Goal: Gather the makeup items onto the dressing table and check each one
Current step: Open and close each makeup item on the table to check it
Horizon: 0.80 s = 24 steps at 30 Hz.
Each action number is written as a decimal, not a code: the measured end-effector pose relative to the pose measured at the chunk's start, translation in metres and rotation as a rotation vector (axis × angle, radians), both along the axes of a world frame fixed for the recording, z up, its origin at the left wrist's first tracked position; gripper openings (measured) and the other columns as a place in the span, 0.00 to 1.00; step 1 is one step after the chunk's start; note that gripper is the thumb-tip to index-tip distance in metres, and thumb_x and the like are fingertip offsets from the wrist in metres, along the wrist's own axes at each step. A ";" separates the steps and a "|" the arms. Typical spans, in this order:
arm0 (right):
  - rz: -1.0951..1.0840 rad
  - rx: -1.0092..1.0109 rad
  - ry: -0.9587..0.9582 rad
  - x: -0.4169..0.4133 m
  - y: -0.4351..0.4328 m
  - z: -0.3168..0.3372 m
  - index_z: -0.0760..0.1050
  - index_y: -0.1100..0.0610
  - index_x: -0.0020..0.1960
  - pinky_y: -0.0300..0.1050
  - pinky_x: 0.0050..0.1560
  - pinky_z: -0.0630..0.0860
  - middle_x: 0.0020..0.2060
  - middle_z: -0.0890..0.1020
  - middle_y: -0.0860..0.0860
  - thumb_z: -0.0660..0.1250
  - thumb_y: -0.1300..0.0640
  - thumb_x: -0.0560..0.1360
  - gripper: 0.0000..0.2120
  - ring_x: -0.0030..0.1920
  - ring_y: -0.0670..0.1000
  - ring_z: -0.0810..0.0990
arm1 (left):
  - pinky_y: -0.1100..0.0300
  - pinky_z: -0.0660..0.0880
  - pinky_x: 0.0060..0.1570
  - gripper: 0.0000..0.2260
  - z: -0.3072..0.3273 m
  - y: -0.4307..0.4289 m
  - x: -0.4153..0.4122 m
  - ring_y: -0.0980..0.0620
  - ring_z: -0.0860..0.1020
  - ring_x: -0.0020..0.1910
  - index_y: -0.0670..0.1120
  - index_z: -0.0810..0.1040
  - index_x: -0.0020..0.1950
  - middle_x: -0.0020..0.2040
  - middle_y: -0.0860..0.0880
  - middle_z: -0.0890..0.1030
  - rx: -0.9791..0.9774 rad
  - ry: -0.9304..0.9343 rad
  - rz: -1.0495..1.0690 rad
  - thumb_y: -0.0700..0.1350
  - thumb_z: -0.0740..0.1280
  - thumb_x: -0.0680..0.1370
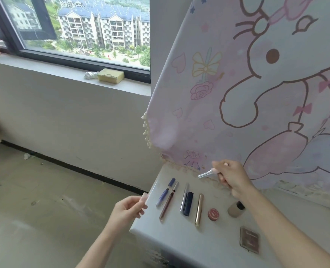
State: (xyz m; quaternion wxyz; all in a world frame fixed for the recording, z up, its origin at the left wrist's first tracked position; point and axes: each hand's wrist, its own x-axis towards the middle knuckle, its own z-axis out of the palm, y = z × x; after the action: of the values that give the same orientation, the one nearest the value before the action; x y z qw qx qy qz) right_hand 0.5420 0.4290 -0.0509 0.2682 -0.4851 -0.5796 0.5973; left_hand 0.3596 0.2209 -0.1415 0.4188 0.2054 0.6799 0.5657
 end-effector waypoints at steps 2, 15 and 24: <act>0.043 -0.063 0.049 -0.011 -0.008 -0.012 0.65 0.59 0.30 0.30 0.17 0.57 0.14 0.66 0.44 0.63 0.63 0.76 0.17 0.15 0.40 0.61 | 0.64 0.73 0.38 0.13 0.004 0.012 0.006 0.57 0.77 0.34 0.41 0.80 0.45 0.36 0.50 0.83 0.023 -0.029 -0.018 0.51 0.71 0.72; 0.041 -0.330 0.254 -0.011 -0.016 -0.038 0.71 0.57 0.33 0.32 0.20 0.69 0.19 0.73 0.47 0.62 0.63 0.76 0.13 0.19 0.42 0.71 | 0.72 0.72 0.35 0.04 -0.007 0.045 0.028 0.60 0.78 0.33 0.47 0.77 0.51 0.38 0.49 0.82 0.080 0.058 -0.048 0.44 0.65 0.77; 0.004 -0.475 0.135 0.003 -0.026 -0.084 0.77 0.56 0.37 0.38 0.32 0.69 0.23 0.80 0.49 0.63 0.65 0.75 0.10 0.28 0.46 0.77 | 0.75 0.66 0.30 0.07 -0.052 0.062 0.042 0.57 0.71 0.32 0.48 0.77 0.43 0.36 0.52 0.77 -0.185 0.351 -0.178 0.48 0.63 0.78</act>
State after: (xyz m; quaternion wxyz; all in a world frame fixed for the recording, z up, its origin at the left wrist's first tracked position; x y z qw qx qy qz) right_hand 0.5452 0.4025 -0.1351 0.1837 -0.4925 -0.4044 0.7484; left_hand 0.4013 0.2825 -0.1931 0.3593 0.3208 0.7706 0.4173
